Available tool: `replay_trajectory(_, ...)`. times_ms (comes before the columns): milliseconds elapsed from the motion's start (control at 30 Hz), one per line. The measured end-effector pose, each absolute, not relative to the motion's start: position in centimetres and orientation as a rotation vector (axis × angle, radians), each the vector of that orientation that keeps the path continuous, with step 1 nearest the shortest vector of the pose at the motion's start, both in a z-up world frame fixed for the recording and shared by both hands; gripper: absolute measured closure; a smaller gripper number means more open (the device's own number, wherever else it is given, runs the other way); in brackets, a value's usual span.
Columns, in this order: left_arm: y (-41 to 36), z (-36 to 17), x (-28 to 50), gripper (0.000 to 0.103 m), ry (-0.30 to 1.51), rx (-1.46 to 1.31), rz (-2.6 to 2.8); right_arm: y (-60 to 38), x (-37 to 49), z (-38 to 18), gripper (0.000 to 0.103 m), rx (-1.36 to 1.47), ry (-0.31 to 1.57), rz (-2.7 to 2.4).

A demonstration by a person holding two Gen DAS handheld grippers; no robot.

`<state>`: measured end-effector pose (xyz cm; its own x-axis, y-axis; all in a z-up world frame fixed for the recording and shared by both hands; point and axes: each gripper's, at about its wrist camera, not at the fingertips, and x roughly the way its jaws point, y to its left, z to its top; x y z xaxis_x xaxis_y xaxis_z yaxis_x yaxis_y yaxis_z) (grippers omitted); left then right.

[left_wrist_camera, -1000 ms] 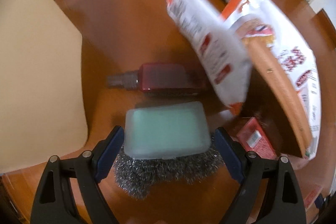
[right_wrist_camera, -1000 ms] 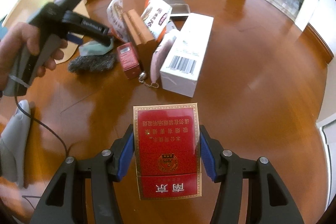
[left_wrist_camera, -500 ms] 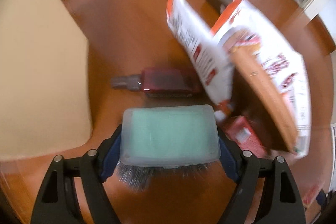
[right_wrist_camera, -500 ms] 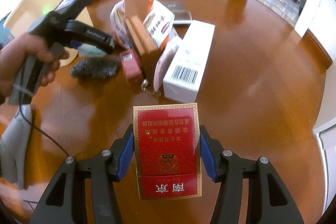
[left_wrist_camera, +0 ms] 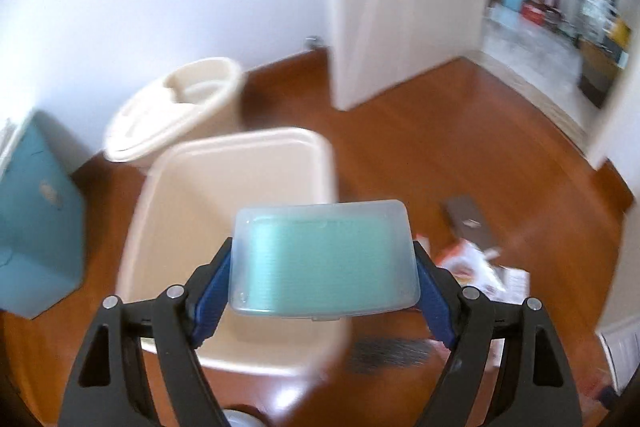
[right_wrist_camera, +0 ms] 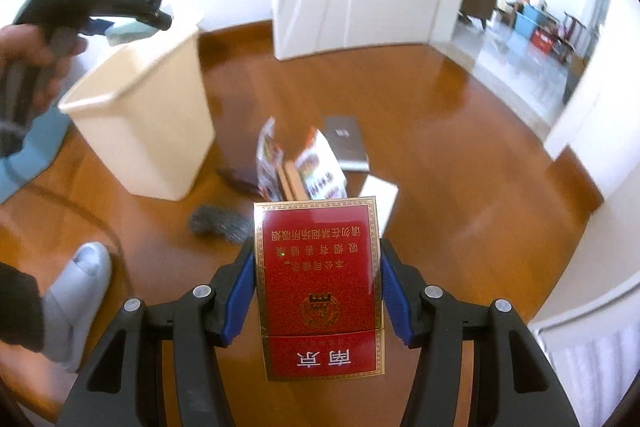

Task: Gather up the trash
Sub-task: 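Carry the sponge to the beige wastebasket and open the left tool over it, then open the right tool over the wastebasket to drop the red pack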

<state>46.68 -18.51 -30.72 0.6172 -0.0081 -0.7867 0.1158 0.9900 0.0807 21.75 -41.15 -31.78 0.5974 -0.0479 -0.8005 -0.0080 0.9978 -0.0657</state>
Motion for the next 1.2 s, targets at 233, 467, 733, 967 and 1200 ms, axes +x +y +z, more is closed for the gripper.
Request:
replay_trajectory(233,-14.2,-32.2,50.7,0.021,0.997,0.170,0.033,-37.7,23.2,-28.1,0.043,-0.131,0.922,0.048)
replay_trajectory(467,-12.3,-33.2,51.3,0.019,1.048,0.209,-0.011,-34.7,26.7,-26.2,0.043,-0.128,0.943,0.094)
replay_trajectory(733,-9.5,-32.1,52.0,0.017,1.105,0.191,-0.074,-30.6,31.9,-23.0,0.043,-0.112,0.919,0.125)
replay_trajectory(967,-4.7,-26.5,49.4,0.017,1.039,0.247,-0.083,-23.9,39.1,-22.2,0.043,-0.082,0.883,0.176)
replay_trajectory(1200,1.2,-24.7,48.9,0.016,1.033,0.064,0.021,-15.9,49.2,-28.6,0.043,0.029,0.981,0.221)
